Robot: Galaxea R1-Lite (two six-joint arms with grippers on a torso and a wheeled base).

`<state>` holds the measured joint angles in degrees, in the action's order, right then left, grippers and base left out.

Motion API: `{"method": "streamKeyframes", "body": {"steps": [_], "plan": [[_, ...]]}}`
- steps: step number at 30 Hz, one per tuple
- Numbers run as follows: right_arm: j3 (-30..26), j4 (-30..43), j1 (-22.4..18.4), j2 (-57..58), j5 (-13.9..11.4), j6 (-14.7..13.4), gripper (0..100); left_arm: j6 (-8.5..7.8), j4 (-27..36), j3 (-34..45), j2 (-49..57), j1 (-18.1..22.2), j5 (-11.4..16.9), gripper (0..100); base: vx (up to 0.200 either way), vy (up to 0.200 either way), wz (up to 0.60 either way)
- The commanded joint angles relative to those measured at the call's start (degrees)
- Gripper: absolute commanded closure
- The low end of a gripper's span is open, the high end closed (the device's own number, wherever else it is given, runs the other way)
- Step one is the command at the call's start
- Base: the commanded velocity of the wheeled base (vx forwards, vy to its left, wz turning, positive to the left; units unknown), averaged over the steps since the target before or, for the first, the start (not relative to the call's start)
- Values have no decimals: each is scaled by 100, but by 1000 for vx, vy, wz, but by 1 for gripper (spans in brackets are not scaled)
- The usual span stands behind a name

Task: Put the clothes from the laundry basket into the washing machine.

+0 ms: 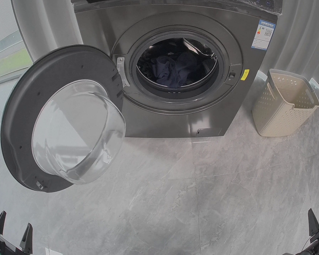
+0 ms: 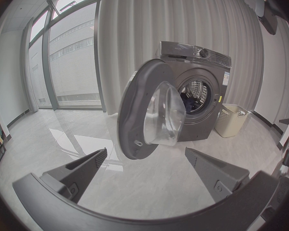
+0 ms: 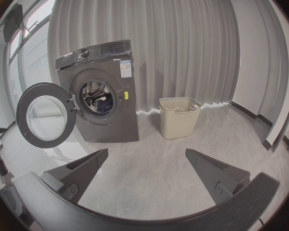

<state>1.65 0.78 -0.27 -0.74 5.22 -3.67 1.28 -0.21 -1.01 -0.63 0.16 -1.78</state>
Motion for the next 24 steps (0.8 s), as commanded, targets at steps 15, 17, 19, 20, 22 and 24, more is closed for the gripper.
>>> {"method": "streamKeyframes", "body": {"steps": [15,17,19,20,22,24], "plan": [[-112,80,9,66,-785,508,0,-58,3,101,63,2,11,0,0,200,0],[-103,80,27,30,-750,472,0,-58,3,101,63,2,11,0,0,200,0],[-129,10,9,74,-689,455,0,-58,3,101,63,2,11,0,0,0,0],[-138,1,9,74,-689,455,0,-58,3,101,63,2,11,0,0,0,0],[-138,1,9,74,-680,446,0,-40,-6,101,63,2,11,0,0,0,0],[-138,1,9,74,-680,437,0,-49,3,101,63,2,11,0,0,0,0]]}}
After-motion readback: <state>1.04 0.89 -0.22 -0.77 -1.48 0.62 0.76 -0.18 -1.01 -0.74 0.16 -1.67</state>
